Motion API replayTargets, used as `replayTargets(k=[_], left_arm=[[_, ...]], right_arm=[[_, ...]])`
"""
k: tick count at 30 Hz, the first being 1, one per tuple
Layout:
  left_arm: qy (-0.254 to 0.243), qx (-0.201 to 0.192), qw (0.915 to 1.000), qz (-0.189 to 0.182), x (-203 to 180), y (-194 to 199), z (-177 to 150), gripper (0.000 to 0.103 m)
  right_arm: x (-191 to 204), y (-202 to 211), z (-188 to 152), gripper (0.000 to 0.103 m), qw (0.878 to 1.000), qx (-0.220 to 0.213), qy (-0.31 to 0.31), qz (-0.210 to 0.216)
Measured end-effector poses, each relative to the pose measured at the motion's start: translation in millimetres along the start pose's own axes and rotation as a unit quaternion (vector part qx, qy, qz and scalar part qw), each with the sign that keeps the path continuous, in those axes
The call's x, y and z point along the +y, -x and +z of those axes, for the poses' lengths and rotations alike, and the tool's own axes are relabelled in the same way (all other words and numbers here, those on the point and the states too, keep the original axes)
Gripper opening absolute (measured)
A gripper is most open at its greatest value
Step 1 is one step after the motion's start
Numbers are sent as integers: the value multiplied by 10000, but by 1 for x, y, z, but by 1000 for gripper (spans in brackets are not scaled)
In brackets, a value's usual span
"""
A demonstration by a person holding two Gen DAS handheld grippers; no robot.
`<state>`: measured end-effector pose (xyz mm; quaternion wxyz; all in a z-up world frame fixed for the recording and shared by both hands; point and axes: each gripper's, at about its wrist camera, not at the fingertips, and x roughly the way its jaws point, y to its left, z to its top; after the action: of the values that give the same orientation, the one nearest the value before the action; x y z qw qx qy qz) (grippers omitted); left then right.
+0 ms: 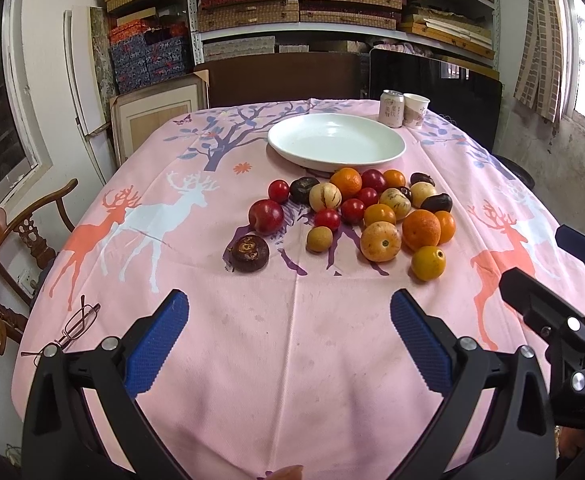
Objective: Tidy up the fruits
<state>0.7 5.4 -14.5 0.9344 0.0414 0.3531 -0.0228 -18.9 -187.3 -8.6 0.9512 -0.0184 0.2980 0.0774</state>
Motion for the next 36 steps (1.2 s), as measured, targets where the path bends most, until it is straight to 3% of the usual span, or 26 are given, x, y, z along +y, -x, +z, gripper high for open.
replayTargets(k=[36], left_arm=[[-9, 77, 10000, 1, -3, -9, -9, 99]], right_arm=[[2, -8, -5, 100, 9999, 75, -57, 57]])
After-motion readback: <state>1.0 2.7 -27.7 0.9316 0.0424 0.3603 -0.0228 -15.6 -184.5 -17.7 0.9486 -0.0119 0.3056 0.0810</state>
